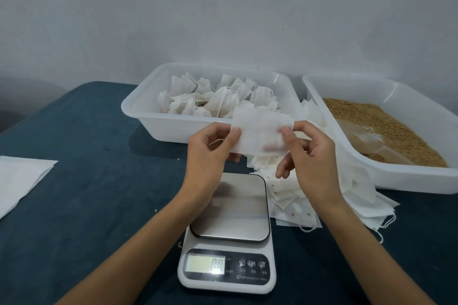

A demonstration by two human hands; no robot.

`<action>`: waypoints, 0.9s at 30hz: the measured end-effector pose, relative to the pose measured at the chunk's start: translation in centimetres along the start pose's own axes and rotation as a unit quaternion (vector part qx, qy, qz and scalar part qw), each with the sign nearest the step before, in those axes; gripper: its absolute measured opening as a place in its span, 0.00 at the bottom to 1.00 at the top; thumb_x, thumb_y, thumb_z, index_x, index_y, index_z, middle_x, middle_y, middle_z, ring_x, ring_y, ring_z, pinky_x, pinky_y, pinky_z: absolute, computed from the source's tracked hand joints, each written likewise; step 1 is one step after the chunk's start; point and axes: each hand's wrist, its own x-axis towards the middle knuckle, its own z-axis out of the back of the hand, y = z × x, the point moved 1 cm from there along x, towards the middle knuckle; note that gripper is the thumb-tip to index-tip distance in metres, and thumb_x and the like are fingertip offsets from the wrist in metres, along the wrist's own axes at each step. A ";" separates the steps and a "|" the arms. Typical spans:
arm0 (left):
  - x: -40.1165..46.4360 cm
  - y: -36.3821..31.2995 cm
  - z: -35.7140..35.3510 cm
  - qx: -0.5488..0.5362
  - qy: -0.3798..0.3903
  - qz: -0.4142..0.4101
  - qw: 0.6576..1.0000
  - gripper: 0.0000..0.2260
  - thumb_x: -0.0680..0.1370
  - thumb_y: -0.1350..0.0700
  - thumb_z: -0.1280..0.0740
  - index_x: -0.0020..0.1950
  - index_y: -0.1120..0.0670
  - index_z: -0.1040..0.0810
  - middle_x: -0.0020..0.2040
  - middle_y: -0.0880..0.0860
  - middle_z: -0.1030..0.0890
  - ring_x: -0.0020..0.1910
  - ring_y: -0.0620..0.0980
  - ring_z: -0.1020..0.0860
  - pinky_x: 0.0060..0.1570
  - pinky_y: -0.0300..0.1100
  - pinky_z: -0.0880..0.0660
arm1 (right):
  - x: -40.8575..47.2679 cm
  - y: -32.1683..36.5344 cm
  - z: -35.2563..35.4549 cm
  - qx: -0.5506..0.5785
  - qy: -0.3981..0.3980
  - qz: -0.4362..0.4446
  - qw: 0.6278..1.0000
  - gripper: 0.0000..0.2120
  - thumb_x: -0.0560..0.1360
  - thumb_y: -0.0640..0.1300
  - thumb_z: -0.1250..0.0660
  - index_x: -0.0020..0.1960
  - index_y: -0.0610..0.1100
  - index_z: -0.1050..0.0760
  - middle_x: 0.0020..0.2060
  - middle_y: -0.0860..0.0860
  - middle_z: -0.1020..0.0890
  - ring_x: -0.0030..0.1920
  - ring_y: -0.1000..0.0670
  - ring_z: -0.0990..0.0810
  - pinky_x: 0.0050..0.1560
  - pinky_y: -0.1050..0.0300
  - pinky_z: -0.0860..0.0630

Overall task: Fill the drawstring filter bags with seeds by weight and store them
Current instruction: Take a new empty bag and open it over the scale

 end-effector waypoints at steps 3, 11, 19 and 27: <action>0.2 -0.1 0.0 -0.030 -0.003 0.039 0.999 0.07 0.82 0.59 0.30 0.46 0.61 0.16 0.39 0.54 0.16 0.35 0.48 0.21 0.38 0.39 0.20 | 0.0 0.4 0.2 0.027 0.036 0.012 0.999 0.06 0.82 0.50 0.34 0.49 0.51 0.20 0.28 0.46 0.19 0.21 0.46 0.22 0.25 0.56 0.25; 0.3 -0.1 0.1 -0.012 -0.027 0.027 0.999 0.05 0.81 0.60 0.29 0.47 0.60 0.15 0.40 0.52 0.15 0.39 0.47 0.20 0.38 0.39 0.19 | -0.6 0.6 -0.4 0.006 0.044 0.020 0.999 0.09 0.82 0.49 0.35 0.48 0.51 0.16 0.29 0.45 0.16 0.21 0.44 0.20 0.21 0.56 0.28; 0.1 0.2 0.0 0.024 -0.002 0.028 0.999 0.11 0.83 0.55 0.30 0.43 0.59 0.17 0.34 0.46 0.23 0.34 0.41 0.28 0.37 0.34 0.30 | -0.3 0.2 0.1 0.011 0.057 -0.012 0.998 0.25 0.80 0.54 0.32 0.39 0.32 0.25 0.25 0.38 0.22 0.19 0.44 0.24 0.22 0.56 0.30; 0.3 -0.1 0.2 -0.002 -0.015 0.042 0.999 0.09 0.82 0.56 0.29 0.43 0.56 0.14 0.39 0.50 0.16 0.38 0.43 0.22 0.39 0.35 0.23 | -0.6 0.6 -0.2 -0.051 0.106 0.078 0.990 0.13 0.77 0.52 0.30 0.47 0.42 0.17 0.38 0.46 0.15 0.26 0.46 0.18 0.25 0.52 0.25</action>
